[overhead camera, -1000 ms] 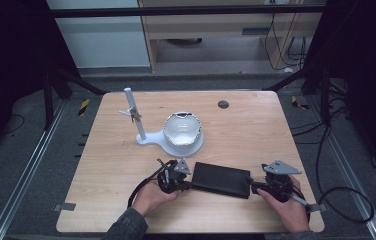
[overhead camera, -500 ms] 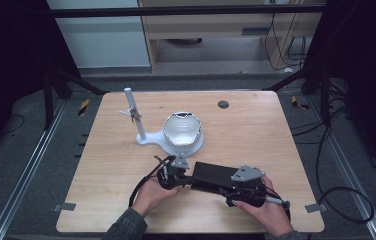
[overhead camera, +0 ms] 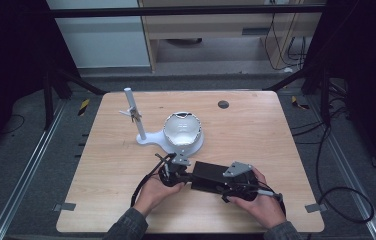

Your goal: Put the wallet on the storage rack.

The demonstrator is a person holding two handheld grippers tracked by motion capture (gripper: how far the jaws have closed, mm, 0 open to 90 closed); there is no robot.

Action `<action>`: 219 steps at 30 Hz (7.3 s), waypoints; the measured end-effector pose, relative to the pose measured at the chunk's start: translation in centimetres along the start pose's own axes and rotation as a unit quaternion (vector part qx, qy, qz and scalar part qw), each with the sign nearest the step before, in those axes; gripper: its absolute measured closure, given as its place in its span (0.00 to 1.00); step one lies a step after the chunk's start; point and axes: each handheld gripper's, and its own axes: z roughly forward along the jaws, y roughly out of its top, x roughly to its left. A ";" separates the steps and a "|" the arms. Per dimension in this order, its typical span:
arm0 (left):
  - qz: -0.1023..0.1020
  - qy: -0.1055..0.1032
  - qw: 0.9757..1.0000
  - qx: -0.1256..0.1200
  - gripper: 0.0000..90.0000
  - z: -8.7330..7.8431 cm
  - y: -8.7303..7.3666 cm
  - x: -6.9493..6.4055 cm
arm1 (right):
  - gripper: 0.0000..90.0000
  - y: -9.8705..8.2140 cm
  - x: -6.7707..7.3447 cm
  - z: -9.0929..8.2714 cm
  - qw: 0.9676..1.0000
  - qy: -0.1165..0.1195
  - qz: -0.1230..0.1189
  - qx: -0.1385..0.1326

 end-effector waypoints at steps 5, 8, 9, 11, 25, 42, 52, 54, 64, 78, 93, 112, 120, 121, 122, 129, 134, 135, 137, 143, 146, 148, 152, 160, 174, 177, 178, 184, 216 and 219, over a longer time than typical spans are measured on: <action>-0.001 0.002 1.000 -0.004 0.99 -0.1 0.1 0.0 | 0.24 0.2 0.0 0.2 1.000 -0.003 -0.003 0.008; 0.000 0.002 1.000 -0.004 0.99 -0.1 0.1 0.0 | 0.25 0.4 0.0 0.3 1.000 -0.004 -0.007 0.011; 0.000 0.003 1.000 -0.005 0.99 -0.1 0.1 -0.1 | 0.25 0.5 -0.1 0.3 1.000 -0.005 -0.008 0.012; 0.000 0.003 1.000 -0.005 0.99 -0.1 0.1 -0.1 | 0.25 0.6 -0.1 0.4 1.000 -0.004 -0.010 0.014; -0.001 0.007 1.000 -0.013 0.98 -0.3 0.4 -0.2 | 0.30 1.5 0.6 1.2 0.999 -0.010 -0.032 0.036; -0.013 0.048 0.998 -0.026 0.56 -1.5 0.4 -0.9 | 0.85 2.2 0.2 1.0 0.994 -0.065 -0.079 0.030; -0.009 0.053 0.998 -0.014 0.27 -2.4 0.4 -0.1 | 0.94 2.4 -1.2 -1.4 0.995 -0.054 -0.083 -0.008; -0.007 0.052 0.999 -0.014 0.26 -2.5 0.5 0.0 | 0.94 2.4 -1.3 -1.7 0.995 -0.053 -0.083 -0.016; -0.001 0.040 0.999 -0.020 0.20 -3.9 2.0 0.8 | 0.94 2.2 -1.9 -4.1 0.994 -0.046 -0.071 -0.075; 0.005 0.023 1.000 -0.019 0.17 -2.9 2.6 1.4 | 0.94 3.1 -1.9 -5.1 0.990 -0.037 -0.064 -0.116; 0.027 0.026 0.999 -0.022 0.18 -4.7 3.4 1.2 | 0.94 3.4 -1.9 -6.0 0.986 -0.034 -0.064 -0.148; 0.043 0.010 0.999 0.008 0.21 -5.3 5.6 2.2 | 0.94 3.9 -1.6 -7.3 0.981 -0.031 -0.067 -0.181; 0.031 -0.009 0.999 -0.004 0.23 -5.0 6.6 2.5 | 0.94 4.5 -1.8 -8.3 0.977 -0.034 -0.067 -0.200; 0.033 -0.011 0.999 -0.004 0.24 -5.0 6.7 2.5 | 0.94 4.6 -1.8 -8.4 0.977 -0.034 -0.067 -0.201; 0.033 -0.011 0.999 -0.004 0.26 -5.0 6.7 2.5 | 0.94 4.6 -1.8 -8.5 0.976 -0.033 -0.067 -0.202; 0.036 -0.035 0.999 -0.011 0.53 -5.2 7.4 2.3 | 0.94 4.6 -1.8 -8.4 0.975 -0.030 -0.070 -0.207; 0.023 -0.042 0.999 -0.012 0.84 -6.2 7.9 2.3 | 0.93 4.3 -1.9 -8.3 0.975 -0.027 -0.070 -0.208; 0.014 -0.048 0.999 -0.018 0.87 -6.9 8.2 2.1 | 0.92 4.1 -2.0 -8.2 0.976 -0.027 -0.069 -0.204; 0.019 -0.044 0.999 -0.007 0.88 -7.3 8.5 1.8 | 0.92 3.8 -2.1 -8.1 0.977 -0.028 -0.068 -0.202; 0.029 -0.013 0.999 -0.003 0.88 -8.5 10.0 0.6 | 0.87 3.5 -2.2 -7.7 0.978 -0.027 -0.059 -0.200; 0.034 -0.001 0.999 0.001 0.88 -9.0 10.7 0.3 | 0.79 3.5 -2.3 -7.5 0.979 -0.021 -0.052 -0.194; 0.040 0.009 0.999 0.005 0.89 -9.6 11.4 0.2 | 0.65 3.4 -2.4 -7.2 0.982 -0.017 -0.041 -0.185; 0.047 0.022 0.999 0.010 0.89 -10.5 12.7 -0.1 | 0.44 3.0 -2.4 -6.4 0.985 -0.010 -0.028 -0.168; 0.060 0.040 0.997 0.025 0.89 -11.8 13.9 -0.4 | 0.23 0.5 -2.4 -4.1 0.988 -0.006 0.013 -0.156; 0.053 0.065 0.996 0.035 0.89 -13.4 13.3 0.3 | 0.07 -4.0 -4.4 -0.8 0.986 -0.047 0.119 -0.109; 0.050 0.072 0.995 0.035 0.88 -14.0 13.3 0.6 | 0.07 -4.5 -4.7 -0.8 0.984 -0.050 0.136 -0.105; 0.050 0.072 0.995 0.035 0.88 -14.0 13.3 0.6 | 0.07 -4.5 -4.7 -0.8 0.984 -0.050 0.136 -0.105; 0.047 0.084 0.995 0.033 0.88 -14.9 13.5 1.2 | 0.07 -4.6 -4.8 -0.7 0.984 -0.053 0.139 -0.098; 0.021 0.144 0.989 0.022 0.89 -18.1 12.9 4.1 | 0.07 -5.0 -5.1 -0.4 0.984 -0.066 0.145 -0.074; 0.020 0.157 0.987 0.029 0.89 -17.6 12.9 4.9 | 0.07 -5.0 -5.1 -0.2 0.985 -0.064 0.145 -0.070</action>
